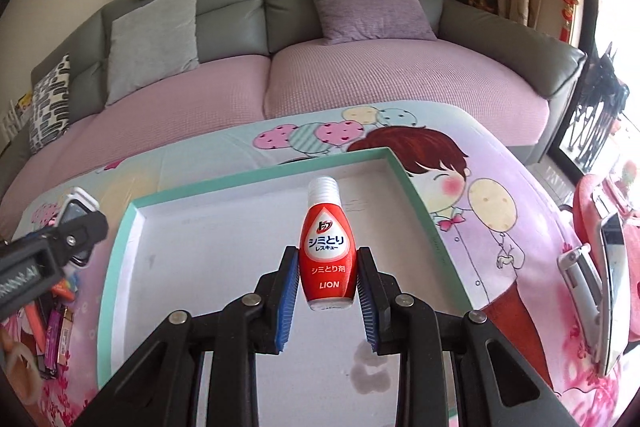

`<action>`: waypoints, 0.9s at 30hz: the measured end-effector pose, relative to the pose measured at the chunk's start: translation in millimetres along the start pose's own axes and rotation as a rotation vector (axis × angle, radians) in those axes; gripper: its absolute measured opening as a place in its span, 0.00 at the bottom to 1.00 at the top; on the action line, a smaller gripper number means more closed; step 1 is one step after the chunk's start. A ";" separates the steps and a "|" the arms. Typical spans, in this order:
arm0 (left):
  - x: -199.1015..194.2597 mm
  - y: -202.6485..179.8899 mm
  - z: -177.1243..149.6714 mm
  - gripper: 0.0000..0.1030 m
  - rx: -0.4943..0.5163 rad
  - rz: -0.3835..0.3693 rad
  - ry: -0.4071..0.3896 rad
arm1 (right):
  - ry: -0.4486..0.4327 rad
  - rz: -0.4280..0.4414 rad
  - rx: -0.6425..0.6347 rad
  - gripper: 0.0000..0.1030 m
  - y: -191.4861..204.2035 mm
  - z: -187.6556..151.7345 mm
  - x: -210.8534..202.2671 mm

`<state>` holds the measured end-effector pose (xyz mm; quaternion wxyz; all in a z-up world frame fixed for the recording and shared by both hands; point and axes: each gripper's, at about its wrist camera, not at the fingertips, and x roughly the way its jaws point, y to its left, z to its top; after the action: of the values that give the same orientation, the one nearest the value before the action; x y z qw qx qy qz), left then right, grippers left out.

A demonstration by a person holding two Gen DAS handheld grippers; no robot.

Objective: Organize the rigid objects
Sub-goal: 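Carry the smartwatch and bottle into the teal tray and open both tools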

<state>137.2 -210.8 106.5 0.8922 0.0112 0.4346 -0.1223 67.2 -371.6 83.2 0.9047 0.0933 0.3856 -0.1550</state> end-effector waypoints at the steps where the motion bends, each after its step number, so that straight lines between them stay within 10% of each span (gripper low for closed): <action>1: 5.3 -2.1 1.3 0.51 0.002 -0.001 0.006 | 0.001 -0.011 0.002 0.30 -2.8 0.2 0.6; 27: 60.7 -26.6 -7.6 0.52 0.012 0.004 0.090 | 0.113 -0.060 0.085 0.30 -26.7 -6.1 27.5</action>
<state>161.2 -248.3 56.8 0.8719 0.0231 0.4735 -0.1225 71.7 -400.6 57.8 0.8716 0.1286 0.4319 -0.1929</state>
